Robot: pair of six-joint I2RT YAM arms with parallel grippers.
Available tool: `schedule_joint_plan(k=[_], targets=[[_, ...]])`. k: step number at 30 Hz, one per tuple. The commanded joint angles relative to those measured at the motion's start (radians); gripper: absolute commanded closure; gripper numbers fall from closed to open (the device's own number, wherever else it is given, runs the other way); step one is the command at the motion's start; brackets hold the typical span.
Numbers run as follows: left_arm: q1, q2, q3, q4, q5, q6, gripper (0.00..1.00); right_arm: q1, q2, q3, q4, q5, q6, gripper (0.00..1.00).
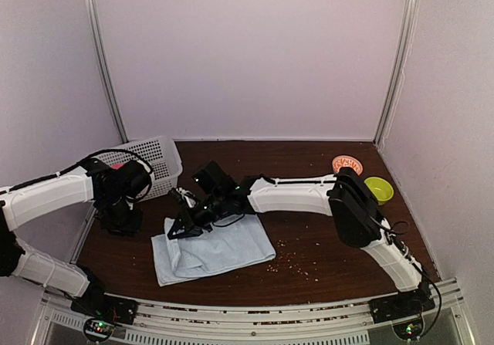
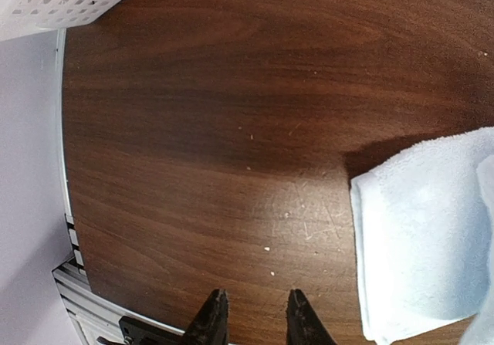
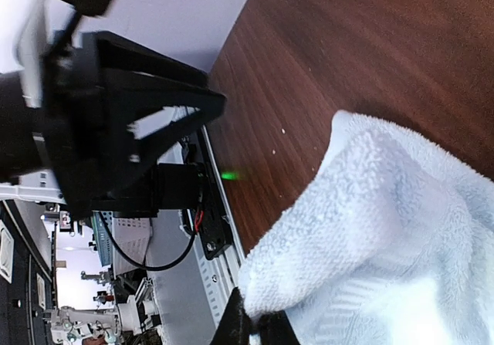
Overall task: Roll the towels
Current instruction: Fold the towel at the center of the board.
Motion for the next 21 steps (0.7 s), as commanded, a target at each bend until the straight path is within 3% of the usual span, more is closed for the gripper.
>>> schedule_joint_plan(k=[1, 12, 21], targets=[[0.008, -0.02, 0.03, -0.017, -0.025, 0.006, 0.74, -0.013, -0.133, 0.001, -0.049, 0.101, -0.066, 1.0], [0.008, -0.039, 0.026, -0.032, -0.027, 0.011, 0.74, 0.022, 0.031, 0.044, -0.03, 0.066, -0.049, 1.0], [0.008, -0.024, 0.019, -0.014, -0.02, 0.015, 0.74, 0.033, 0.049, 0.058, 0.003, 0.005, -0.039, 1.0]])
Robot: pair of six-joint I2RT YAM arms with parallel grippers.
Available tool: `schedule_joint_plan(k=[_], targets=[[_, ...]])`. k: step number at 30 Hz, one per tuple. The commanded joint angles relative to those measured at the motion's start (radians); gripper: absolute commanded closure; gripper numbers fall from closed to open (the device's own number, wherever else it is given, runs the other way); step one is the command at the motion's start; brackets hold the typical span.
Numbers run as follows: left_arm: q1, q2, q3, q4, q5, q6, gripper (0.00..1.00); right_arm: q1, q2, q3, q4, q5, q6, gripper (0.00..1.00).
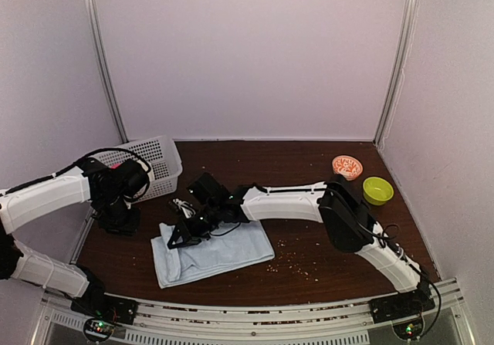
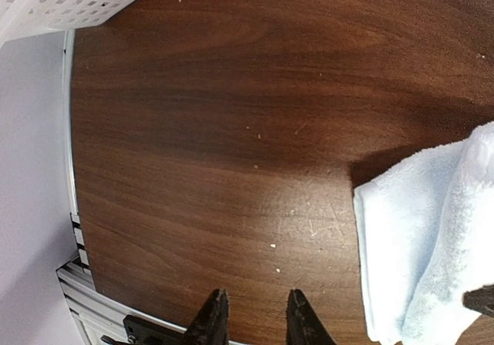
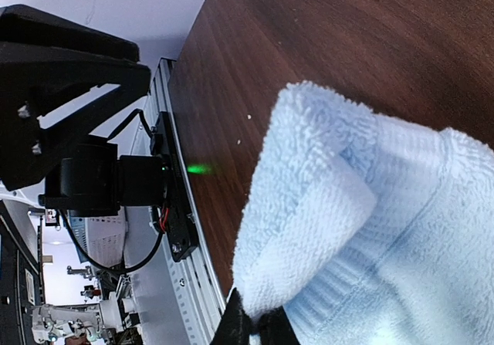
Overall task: Roll the towels
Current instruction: Fold the towel at the center of the board.
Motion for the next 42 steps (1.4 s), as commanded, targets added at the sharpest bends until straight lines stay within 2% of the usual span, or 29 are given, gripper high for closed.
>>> schedule_joint_plan(k=[1, 9, 12, 14, 18, 22, 29, 36, 39, 42], targets=[[0.008, 0.005, 0.016, 0.005, -0.006, 0.017, 0.75, 0.008, -0.02, 0.013, 0.043, -0.054, 0.012, 1.0], [0.009, -0.007, 0.033, -0.009, -0.016, 0.019, 0.75, -0.061, -0.204, -0.062, -0.019, -0.09, -0.108, 1.0], [0.008, -0.014, 0.04, 0.002, -0.003, 0.017, 0.76, -0.115, -0.329, -0.17, -0.026, -0.141, -0.155, 1.0], [0.008, -0.021, 0.029, 0.024, 0.011, 0.026, 0.77, -0.175, -0.391, -0.198, -0.126, -0.156, -0.251, 1.0], [0.008, 0.009, 0.031, 0.041, 0.021, 0.04, 0.77, -0.303, -0.471, -0.194, -0.429, -0.183, -0.498, 1.0], [0.007, 0.041, 0.046, 0.059, 0.015, 0.052, 0.78, -0.443, -0.552, -0.231, -0.659, -0.146, -0.712, 1.0], [0.008, 0.116, 0.068, 0.087, 0.016, 0.079, 0.78, -0.693, -0.64, -0.276, -0.916, -0.078, -0.958, 1.0], [0.008, 0.167, 0.084, 0.112, 0.021, 0.105, 0.78, -0.976, -0.658, -0.192, -0.988, -0.081, -1.041, 1.0], [0.008, 0.178, 0.087, 0.115, 0.023, 0.113, 0.78, -1.011, -0.665, -0.178, -1.002, -0.093, -1.052, 1.0], [0.009, 0.179, 0.087, 0.114, 0.02, 0.119, 0.78, -0.998, -0.683, -0.202, -1.001, -0.116, -1.049, 1.0]])
